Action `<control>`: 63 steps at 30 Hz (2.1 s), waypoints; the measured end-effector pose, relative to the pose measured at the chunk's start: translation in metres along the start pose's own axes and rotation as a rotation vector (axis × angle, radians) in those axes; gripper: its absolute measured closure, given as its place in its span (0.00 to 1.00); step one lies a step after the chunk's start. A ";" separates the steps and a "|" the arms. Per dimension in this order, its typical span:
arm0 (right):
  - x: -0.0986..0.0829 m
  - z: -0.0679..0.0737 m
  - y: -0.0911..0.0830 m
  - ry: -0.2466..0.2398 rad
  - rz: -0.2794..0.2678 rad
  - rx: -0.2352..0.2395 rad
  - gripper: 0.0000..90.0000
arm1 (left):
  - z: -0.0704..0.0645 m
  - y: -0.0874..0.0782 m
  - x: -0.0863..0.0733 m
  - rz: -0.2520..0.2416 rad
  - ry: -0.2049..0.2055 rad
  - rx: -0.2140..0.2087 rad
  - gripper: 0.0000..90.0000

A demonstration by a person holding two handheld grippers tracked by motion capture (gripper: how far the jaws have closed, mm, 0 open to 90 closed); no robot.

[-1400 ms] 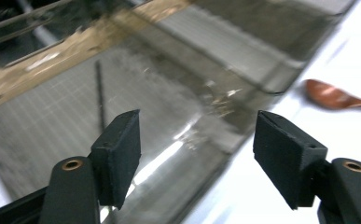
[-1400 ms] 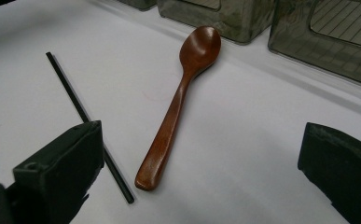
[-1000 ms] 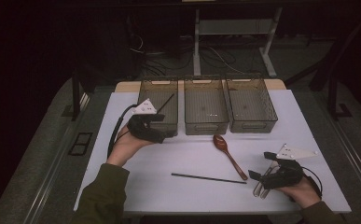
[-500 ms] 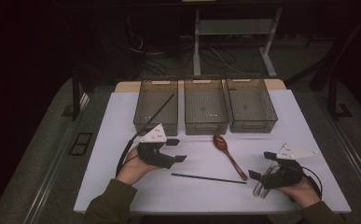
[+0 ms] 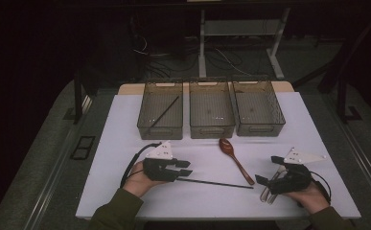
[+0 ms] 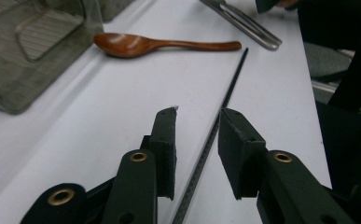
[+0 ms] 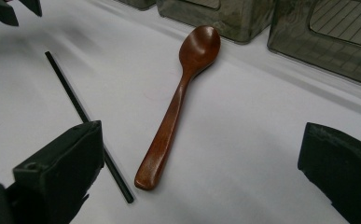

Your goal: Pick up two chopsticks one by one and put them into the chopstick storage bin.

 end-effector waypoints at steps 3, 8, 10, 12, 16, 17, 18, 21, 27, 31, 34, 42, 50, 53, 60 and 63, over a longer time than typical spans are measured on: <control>0.000 0.000 0.000 -0.001 -0.001 -0.001 0.01 | -0.001 0.006 -0.002 0.015 0.005 -0.002 0.77; 0.000 0.000 0.000 -0.002 0.002 0.000 0.01 | -0.002 0.015 -0.005 0.038 0.016 -0.010 0.77; 0.000 0.000 0.000 -0.003 0.003 -0.001 0.01 | -0.002 0.019 -0.007 0.049 0.018 -0.020 0.77; 0.000 0.000 0.001 -0.003 0.003 -0.001 0.01 | -0.002 0.022 -0.009 0.061 0.028 -0.024 0.77; 0.000 0.000 0.001 -0.004 0.004 -0.002 0.01 | 0.000 0.029 -0.015 0.095 0.045 -0.031 0.77; -0.001 0.000 0.001 -0.005 0.004 -0.003 0.01 | 0.000 0.030 -0.016 0.104 0.046 -0.033 0.78; -0.001 0.000 0.001 -0.005 0.005 -0.002 0.01 | 0.001 0.031 -0.016 0.107 0.048 -0.033 0.78; -0.001 0.000 0.001 -0.003 0.006 -0.002 0.01 | 0.001 0.035 -0.018 0.118 0.059 -0.035 0.79; -0.001 0.000 0.001 -0.004 0.006 -0.003 0.01 | 0.002 0.041 -0.022 0.138 0.063 -0.050 0.82; -0.001 -0.001 0.001 -0.004 0.007 -0.003 0.01 | 0.002 0.044 -0.023 0.154 0.072 -0.050 0.83; -0.001 0.000 0.001 -0.005 0.007 -0.003 0.01 | 0.001 0.047 -0.025 0.165 0.083 -0.058 0.84; -0.001 0.000 0.001 -0.005 0.008 -0.003 0.01 | 0.001 0.046 -0.026 0.164 0.086 -0.073 0.90; -0.001 0.000 0.001 -0.005 0.007 -0.002 0.01 | -0.003 0.046 -0.027 0.175 0.100 -0.103 0.92; -0.001 0.000 0.001 -0.005 0.008 -0.002 0.01 | -0.005 0.046 -0.027 0.186 0.114 -0.099 0.92; -0.001 0.000 0.001 -0.005 0.007 -0.002 0.01 | -0.005 0.046 -0.028 0.184 0.124 -0.114 0.93; -0.001 0.000 0.001 -0.005 0.006 -0.004 0.01 | -0.006 0.046 -0.027 0.179 0.119 -0.127 0.95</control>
Point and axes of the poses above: each handheld gripper's, and its own axes: y roughly forward along the jaws, x roughly out of its top, z roughly to its left, the point moved 10 cm from there along y, roughly forward along the jaws, and after that the axes turned 7 degrees about -x, right-handed, at the moved point
